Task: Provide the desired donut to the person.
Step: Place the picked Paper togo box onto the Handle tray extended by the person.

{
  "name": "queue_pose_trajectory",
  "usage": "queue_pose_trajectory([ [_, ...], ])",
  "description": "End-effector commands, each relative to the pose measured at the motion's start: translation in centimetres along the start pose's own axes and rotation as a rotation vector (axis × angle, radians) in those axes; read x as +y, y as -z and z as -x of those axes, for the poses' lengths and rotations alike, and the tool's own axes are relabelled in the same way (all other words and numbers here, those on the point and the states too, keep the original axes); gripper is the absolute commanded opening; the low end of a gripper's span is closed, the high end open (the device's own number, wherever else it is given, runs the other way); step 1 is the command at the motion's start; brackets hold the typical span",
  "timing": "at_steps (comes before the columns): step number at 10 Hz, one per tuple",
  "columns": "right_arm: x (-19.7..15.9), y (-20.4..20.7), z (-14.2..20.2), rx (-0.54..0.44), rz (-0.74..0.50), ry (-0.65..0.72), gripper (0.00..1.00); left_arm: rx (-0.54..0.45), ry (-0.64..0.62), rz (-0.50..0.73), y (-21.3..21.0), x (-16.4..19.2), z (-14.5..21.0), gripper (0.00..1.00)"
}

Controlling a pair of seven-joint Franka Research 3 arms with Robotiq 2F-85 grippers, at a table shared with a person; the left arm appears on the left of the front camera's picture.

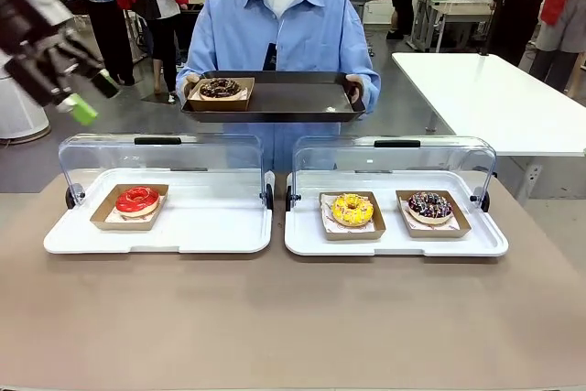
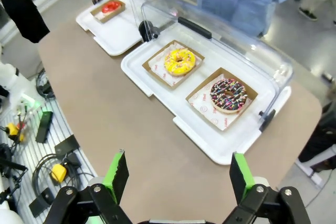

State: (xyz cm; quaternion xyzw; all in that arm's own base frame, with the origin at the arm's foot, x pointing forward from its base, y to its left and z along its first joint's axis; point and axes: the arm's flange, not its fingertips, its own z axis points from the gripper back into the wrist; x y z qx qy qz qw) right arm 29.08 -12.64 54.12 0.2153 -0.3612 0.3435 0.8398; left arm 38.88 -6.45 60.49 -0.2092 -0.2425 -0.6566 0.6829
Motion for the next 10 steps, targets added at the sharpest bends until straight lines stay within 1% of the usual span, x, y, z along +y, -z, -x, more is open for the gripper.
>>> queue_pose_trajectory([
  [1, -0.1, 0.2, -0.1, -0.025, -0.021, -0.012, 1.00, -0.092, -0.022, -0.057, -0.2, -1.3, 3.0, 1.00],
  [2, -0.1, 0.2, -0.1, -0.025, -0.021, -0.012, 1.00, -0.147, -0.085, -0.119, -1.1, -1.6, 5.2, 1.00],
  [3, -0.1, 0.2, -0.1, -0.025, -0.021, -0.012, 1.00, -0.168, -0.125, -0.138, -1.5, -1.9, 6.7, 1.00],
  [4, -0.1, 0.2, -0.1, -0.025, -0.021, -0.012, 1.00, -0.167, -0.165, -0.150, -1.9, -1.8, 8.0, 1.00],
  [5, -0.1, 0.2, -0.1, -0.025, -0.021, -0.012, 1.00, -0.169, -0.179, -0.152, -2.2, -2.0, 9.2, 1.00],
  [7, -0.1, 0.2, -0.1, -0.025, -0.021, -0.012, 1.00, -0.185, -0.165, -0.125, -2.9, -2.5, 11.5, 1.00],
  [9, -0.1, 0.2, -0.1, -0.025, -0.021, -0.012, 1.00, -0.209, -0.142, -0.098, -3.6, -2.9, 13.0, 1.00],
  [10, -0.1, 0.2, -0.1, -0.025, -0.021, -0.012, 1.00, -0.205, -0.132, -0.080, -4.0, -3.0, 13.4, 1.00],
])
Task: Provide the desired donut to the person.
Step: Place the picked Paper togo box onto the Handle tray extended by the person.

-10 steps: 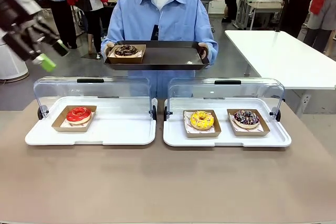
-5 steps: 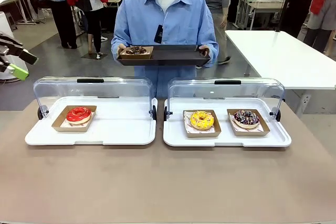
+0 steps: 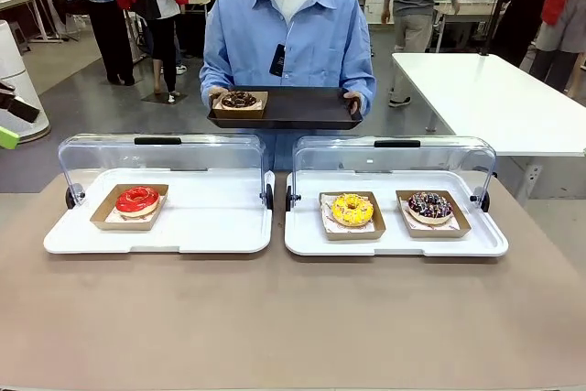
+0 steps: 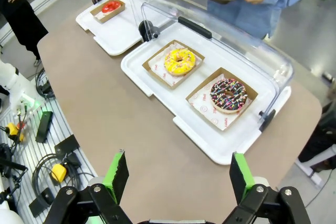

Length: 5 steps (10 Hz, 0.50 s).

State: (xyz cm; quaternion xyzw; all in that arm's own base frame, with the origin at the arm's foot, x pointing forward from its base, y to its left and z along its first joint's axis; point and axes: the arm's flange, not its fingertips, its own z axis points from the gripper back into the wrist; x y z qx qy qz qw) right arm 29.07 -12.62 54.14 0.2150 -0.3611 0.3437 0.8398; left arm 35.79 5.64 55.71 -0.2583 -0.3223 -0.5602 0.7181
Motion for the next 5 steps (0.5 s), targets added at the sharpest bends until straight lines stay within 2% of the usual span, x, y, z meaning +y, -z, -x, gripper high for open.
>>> queue_pose_trajectory([
  [1, -0.11, 0.19, -0.03, -0.026, -0.021, -0.011, 1.00, 0.006, 0.063, 0.064, -0.72, -0.15, 0.85, 1.00],
  [2, -0.11, 0.19, -0.03, -0.026, -0.021, -0.011, 1.00, 0.000, 0.000, 0.000, 0.00, 0.00, 0.00, 1.00],
  [5, -0.11, 0.19, -0.03, -0.026, -0.021, -0.011, 1.00, 0.000, 0.000, 0.000, 0.00, 0.00, 0.00, 1.00],
])
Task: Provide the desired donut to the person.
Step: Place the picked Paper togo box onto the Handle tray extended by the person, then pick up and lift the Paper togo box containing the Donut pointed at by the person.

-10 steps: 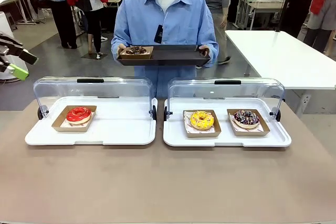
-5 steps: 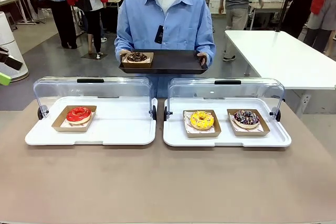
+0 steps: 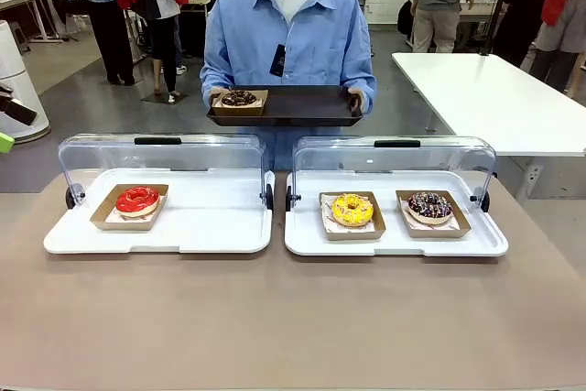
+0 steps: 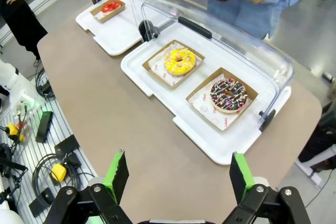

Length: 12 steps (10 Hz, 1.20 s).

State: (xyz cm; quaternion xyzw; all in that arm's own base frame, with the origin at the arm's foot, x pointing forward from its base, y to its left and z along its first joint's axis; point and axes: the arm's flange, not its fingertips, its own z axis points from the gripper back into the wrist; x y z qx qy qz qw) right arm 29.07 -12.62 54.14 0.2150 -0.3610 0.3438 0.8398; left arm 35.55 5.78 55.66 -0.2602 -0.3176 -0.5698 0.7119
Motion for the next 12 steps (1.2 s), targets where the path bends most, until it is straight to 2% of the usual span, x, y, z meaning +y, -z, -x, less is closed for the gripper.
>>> queue_pose_trajectory([
  [1, -0.11, 0.19, -0.03, -0.026, -0.021, -0.011, 1.00, -0.005, -0.017, -0.017, 0.11, 0.20, -0.16, 1.00],
  [12, -0.11, 0.19, -0.03, -0.026, -0.021, -0.011, 1.00, -0.005, -0.017, -0.017, 0.11, 0.20, -0.16, 1.00],
])
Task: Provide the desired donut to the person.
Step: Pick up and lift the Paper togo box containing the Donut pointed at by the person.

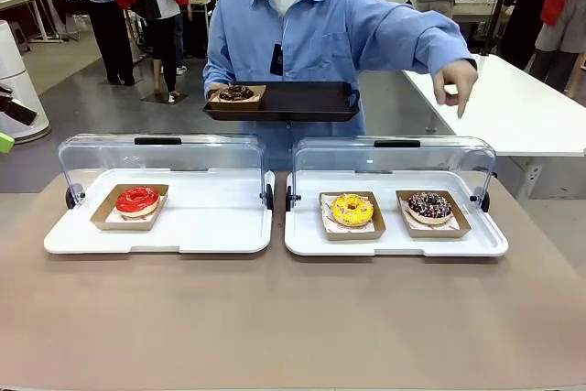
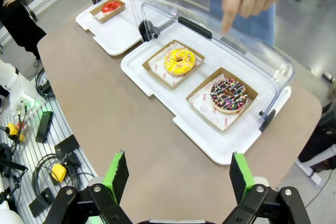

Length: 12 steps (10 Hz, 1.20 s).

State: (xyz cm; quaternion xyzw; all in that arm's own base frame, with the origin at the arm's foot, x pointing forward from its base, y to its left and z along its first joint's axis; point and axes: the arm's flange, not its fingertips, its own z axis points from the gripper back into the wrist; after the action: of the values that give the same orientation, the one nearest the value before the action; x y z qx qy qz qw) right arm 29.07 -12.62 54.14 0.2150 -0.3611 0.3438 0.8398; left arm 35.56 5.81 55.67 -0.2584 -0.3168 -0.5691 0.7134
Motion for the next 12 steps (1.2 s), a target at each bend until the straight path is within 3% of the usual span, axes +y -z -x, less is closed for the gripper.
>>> queue_pose_trajectory([
  [1, -0.1, 0.2, 0.0, -0.026, -0.021, -0.011, 1.00, -0.009, -0.015, -0.014, 0.1, 0.2, -0.2, 1.00],
  [9, -0.1, 0.2, 0.0, -0.026, -0.021, -0.011, 1.00, 0.000, 0.000, 0.000, 0.0, 0.0, 0.0, 1.00],
  [12, -0.1, 0.2, 0.0, -0.026, -0.021, -0.011, 1.00, -0.156, -0.021, -0.019, -1.9, 1.0, -0.1, 1.00],
])
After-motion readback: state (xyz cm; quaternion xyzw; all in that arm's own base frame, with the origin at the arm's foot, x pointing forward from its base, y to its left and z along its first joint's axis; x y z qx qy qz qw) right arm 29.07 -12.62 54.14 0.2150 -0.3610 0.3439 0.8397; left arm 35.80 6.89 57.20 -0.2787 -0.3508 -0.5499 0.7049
